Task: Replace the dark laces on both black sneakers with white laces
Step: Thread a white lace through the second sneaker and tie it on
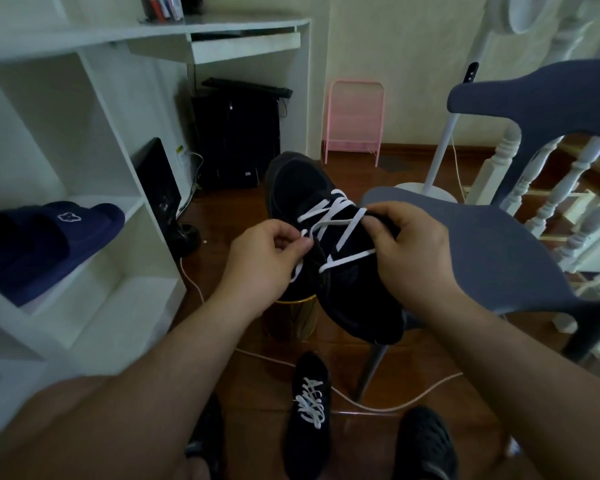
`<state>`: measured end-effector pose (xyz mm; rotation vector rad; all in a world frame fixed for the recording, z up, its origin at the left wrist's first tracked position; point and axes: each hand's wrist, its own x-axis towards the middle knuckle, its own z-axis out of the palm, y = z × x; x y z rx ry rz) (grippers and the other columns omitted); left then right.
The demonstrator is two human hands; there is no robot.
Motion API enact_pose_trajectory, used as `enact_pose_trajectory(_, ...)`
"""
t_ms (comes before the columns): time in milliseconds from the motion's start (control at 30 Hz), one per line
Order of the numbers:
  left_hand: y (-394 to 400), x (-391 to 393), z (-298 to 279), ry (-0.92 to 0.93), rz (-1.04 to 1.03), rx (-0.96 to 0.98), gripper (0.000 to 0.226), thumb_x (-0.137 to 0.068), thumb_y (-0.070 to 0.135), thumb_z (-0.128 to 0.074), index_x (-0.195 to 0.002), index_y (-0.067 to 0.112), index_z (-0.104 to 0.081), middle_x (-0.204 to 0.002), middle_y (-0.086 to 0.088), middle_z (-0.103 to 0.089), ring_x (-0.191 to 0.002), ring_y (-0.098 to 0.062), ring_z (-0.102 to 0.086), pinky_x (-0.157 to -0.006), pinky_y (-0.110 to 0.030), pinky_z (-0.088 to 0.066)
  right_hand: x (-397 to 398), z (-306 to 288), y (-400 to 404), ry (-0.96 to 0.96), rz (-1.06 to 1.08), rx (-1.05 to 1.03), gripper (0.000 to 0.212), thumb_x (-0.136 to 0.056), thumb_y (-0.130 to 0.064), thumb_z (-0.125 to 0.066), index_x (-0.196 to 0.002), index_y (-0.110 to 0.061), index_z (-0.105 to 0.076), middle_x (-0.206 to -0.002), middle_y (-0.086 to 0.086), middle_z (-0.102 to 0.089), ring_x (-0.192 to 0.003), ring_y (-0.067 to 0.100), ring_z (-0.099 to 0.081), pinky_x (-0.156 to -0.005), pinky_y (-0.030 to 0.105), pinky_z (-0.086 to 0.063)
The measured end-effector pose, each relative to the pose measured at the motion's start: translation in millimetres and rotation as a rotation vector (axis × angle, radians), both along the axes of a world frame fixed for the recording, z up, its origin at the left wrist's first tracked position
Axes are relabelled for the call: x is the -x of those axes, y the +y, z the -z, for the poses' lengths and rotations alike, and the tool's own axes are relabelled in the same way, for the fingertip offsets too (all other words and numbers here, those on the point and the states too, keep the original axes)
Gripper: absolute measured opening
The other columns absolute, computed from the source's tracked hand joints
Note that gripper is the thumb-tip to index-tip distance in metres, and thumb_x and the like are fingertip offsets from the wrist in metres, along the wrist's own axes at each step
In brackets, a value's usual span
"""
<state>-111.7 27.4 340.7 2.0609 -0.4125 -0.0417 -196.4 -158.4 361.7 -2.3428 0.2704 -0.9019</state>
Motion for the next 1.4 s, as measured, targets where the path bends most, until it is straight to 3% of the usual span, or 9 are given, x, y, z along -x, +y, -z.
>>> enact_pose_trajectory(133,10,-10,-6,-0.013,0.096,-0.100,0.011,-0.101,0.040,-0.067,-0.093,0.033,-0.070,-0.091,0.008,-0.068,-0.084,-0.011,-0.063,-0.067,-0.029,-0.044,-1,1,-7,0.019,0.035,-0.059,0.016,-0.101,-0.023,-0.063,-0.110,-0.026,-0.077,-0.094,-0.021,-0.065,-0.095,0.002,-0.062,-0.087,0.018,-0.049)
enact_pose_trajectory(300,38,-27,-13,0.164,0.155,-0.692,0.013,-0.096,0.032,-0.076,-0.085,0.025,-0.074,-0.090,0.001,-0.074,-0.088,-0.016,-0.069,-0.077,-0.036,-0.057,0,-1,-17,0.041,0.076,-0.084,0.016,-0.102,-0.021,-0.062,-0.107,-0.026,-0.077,-0.094,-0.019,-0.068,-0.092,-0.001,-0.061,-0.078,0.003,-0.038)
enact_pose_trajectory(467,38,-21,-18,-0.056,0.057,-0.302,0.019,-0.093,0.050,-0.075,-0.084,0.033,-0.075,-0.084,0.012,-0.071,-0.083,-0.005,-0.065,-0.070,-0.030,-0.052,-1,1,-12,0.043,0.083,-0.063,0.017,-0.101,-0.021,-0.062,-0.108,-0.024,-0.077,-0.101,-0.012,-0.072,-0.095,0.003,-0.062,-0.078,0.001,-0.035)
enact_pose_trajectory(700,15,-2,-18,-0.394,-0.021,-0.139,0.025,-0.095,0.053,-0.069,-0.085,0.030,-0.073,-0.081,0.015,-0.063,-0.079,0.000,-0.058,-0.065,-0.020,-0.039,-2,-3,-5,0.013,0.073,-0.069,0.016,-0.101,-0.023,-0.062,-0.107,-0.024,-0.077,-0.094,-0.019,-0.066,-0.093,0.000,-0.061,-0.079,0.004,-0.038)
enact_pose_trajectory(900,6,-5,-7,-0.401,0.103,-0.232,0.017,-0.101,0.044,-0.065,-0.093,0.031,-0.071,-0.093,0.014,-0.061,-0.085,-0.002,-0.056,-0.070,-0.018,-0.040,-1,-1,-2,-0.041,0.044,0.019,0.014,-0.100,-0.020,-0.065,-0.109,-0.019,-0.076,-0.096,-0.017,-0.062,-0.094,0.002,-0.057,-0.087,0.019,-0.044)
enact_pose_trajectory(1000,12,-12,-10,-0.305,0.144,-0.257,0.018,-0.103,0.043,-0.062,-0.090,0.033,-0.069,-0.090,0.013,-0.063,-0.084,-0.003,-0.060,-0.065,-0.022,-0.042,-3,-2,-9,-0.047,0.076,-0.001,0.014,-0.101,-0.021,-0.064,-0.107,-0.021,-0.076,-0.095,-0.017,-0.063,-0.093,0.001,-0.057,-0.086,0.014,-0.043)
enact_pose_trajectory(1133,31,-25,-12,0.096,0.227,-0.765,0.030,-0.100,0.043,-0.069,-0.076,0.024,-0.069,-0.076,0.002,-0.067,-0.071,-0.014,-0.063,-0.059,-0.029,-0.042,-6,-8,-29,-0.041,0.155,-0.058,0.017,-0.101,-0.026,-0.061,-0.109,-0.025,-0.076,-0.104,-0.012,-0.071,-0.098,0.006,-0.062,-0.090,0.025,-0.049)
enact_pose_trajectory(1200,34,-26,-8,0.187,0.231,-0.836,0.029,-0.097,0.044,-0.073,-0.077,0.023,-0.072,-0.080,0.002,-0.070,-0.075,-0.014,-0.064,-0.063,-0.030,-0.046,-5,-8,-32,-0.024,0.160,-0.021,0.016,-0.101,-0.025,-0.061,-0.109,-0.024,-0.076,-0.104,-0.011,-0.070,-0.098,0.007,-0.062,-0.090,0.027,-0.048)
enact_pose_trajectory(1400,15,-11,-13,-0.296,0.084,-0.310,0.021,-0.099,0.051,-0.065,-0.101,0.033,-0.077,-0.093,0.018,-0.068,-0.085,-0.001,-0.061,-0.070,-0.026,-0.049,-3,-3,-20,-0.001,0.120,0.047,0.016,-0.101,-0.021,-0.062,-0.109,-0.018,-0.077,-0.101,-0.006,-0.070,-0.093,0.001,-0.052,-0.086,0.020,-0.038)
